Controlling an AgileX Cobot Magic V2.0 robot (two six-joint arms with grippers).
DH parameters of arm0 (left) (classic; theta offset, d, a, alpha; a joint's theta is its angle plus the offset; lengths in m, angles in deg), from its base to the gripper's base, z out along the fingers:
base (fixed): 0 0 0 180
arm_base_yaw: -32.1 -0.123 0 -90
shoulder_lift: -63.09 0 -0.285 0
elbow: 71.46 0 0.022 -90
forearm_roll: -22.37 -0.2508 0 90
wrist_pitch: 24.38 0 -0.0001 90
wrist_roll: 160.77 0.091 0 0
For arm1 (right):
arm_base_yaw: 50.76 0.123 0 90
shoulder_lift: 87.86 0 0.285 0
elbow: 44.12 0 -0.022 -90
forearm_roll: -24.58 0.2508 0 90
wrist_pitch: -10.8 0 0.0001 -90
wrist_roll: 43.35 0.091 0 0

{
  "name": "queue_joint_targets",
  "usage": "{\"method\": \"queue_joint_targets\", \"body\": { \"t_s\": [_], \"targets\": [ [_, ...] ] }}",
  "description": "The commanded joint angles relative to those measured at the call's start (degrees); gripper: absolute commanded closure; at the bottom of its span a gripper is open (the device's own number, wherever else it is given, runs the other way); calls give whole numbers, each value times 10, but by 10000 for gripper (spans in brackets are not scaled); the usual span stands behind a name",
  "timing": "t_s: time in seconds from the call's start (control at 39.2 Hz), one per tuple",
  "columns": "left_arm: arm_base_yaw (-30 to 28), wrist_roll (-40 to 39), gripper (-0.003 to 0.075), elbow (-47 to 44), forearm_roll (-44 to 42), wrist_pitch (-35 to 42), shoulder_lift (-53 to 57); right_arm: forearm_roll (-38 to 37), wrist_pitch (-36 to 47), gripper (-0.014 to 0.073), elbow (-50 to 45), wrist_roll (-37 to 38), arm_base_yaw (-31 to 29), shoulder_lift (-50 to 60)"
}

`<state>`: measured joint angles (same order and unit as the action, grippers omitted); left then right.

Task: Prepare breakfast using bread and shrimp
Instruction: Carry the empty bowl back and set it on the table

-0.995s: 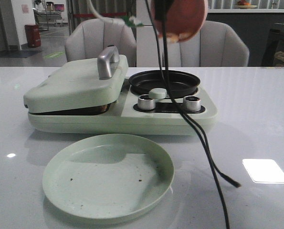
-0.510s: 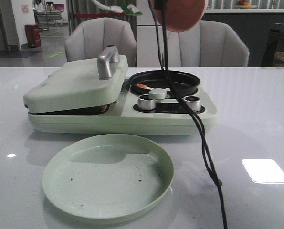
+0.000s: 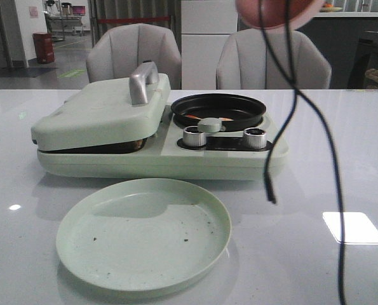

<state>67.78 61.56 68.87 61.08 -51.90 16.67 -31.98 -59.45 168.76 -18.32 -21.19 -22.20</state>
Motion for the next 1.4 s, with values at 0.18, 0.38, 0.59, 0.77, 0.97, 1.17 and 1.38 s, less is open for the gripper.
{"method": "queue_joint_targets", "body": {
  "t_s": [0.18, 0.38, 0.59, 0.77, 0.97, 1.17, 1.38],
  "targets": [
    [4, 1, 621, 17, 18, 39, -1, 228, 82, 575, -248, -11, -173, 206],
    [4, 1, 621, 17, 18, 39, -1, 477, 206, 575, -417, -99, -323, 227],
    [4, 1, 621, 17, 18, 39, -1, 621, 291, 575, -484, -216, -360, 176],
    [4, 1, 621, 17, 18, 39, -1, 621, 304, 575, -484, -216, -362, 135],
    [4, 1, 621, 17, 18, 39, -1, 616, 305, 575, -484, -216, -368, 105],
    [4, 1, 621, 17, 18, 39, -1, 616, 296, 536, -484, -216, -386, 101],
    [4, 1, 621, 17, 18, 39, -1, 609, 284, 356, -484, -216, -388, 101]
  ]
}}
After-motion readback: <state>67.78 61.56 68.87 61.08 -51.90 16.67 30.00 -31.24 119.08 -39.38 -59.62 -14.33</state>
